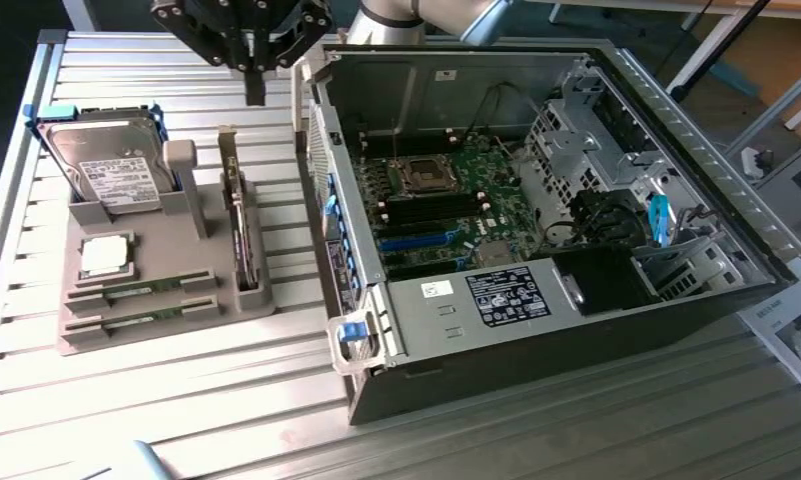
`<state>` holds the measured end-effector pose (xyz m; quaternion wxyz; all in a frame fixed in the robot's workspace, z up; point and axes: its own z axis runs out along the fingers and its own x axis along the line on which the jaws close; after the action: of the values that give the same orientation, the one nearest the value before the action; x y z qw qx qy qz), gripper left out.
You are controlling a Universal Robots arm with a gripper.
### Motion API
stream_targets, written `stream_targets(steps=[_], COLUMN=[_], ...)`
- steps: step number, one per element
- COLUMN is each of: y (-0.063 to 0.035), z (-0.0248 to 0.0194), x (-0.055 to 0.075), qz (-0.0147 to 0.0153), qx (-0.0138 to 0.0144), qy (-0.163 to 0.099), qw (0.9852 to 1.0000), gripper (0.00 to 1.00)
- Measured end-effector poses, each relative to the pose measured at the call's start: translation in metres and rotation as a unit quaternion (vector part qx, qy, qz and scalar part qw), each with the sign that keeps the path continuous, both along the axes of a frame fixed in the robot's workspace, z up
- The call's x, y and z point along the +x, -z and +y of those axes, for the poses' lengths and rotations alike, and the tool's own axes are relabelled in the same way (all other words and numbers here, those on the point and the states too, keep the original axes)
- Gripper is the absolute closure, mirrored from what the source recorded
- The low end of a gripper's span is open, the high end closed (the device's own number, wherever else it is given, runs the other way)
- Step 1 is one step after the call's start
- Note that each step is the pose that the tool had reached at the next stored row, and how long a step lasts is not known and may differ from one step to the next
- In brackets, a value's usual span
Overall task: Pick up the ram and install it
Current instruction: 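Reach for the ram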
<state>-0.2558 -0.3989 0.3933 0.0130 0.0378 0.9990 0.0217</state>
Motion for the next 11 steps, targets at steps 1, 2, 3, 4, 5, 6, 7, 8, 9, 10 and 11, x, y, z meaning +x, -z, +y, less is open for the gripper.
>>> stream_targets(steps=[1,2,3,4,5,6,7,8,9,10,11], y=[0.0001,0.0002,0.0,0.0001,0.0002,0.0001,0.0001,0.0002,0.0002,0.0003,0.0004], z=[0.0,0.0,0.0,0.0,0.0,0.0,0.0,0.0,0.0,0.0,0.0], x=[-0.01,-0.02,-0.026,-0.031,-0.04,-0.045,-0.053,-0.059,-0.068,-0.075,-0.08], qz=[0.0,-0.0001,0.0,0.0,-0.0001,0.0,0.0,0.0,0.0,0.0,-0.0001], qx=[0.0,0.0001,0.0,0.0,0.0001,0.0,0.0,0.0,0.0,0.0,0.0001], qy=[0.0,0.0,0.0,0.0,0.0,0.0,0.0,0.0,0.0,0.0,0.0], qw=[1.0,1.0,1.0,1.0,1.0,1.0,1.0,1.0,1.0,1.0,1.0], gripper=[0.89,0.89,0.89,0.89,0.89,0.89,0.89,0.89,0.89,0.89,0.89])
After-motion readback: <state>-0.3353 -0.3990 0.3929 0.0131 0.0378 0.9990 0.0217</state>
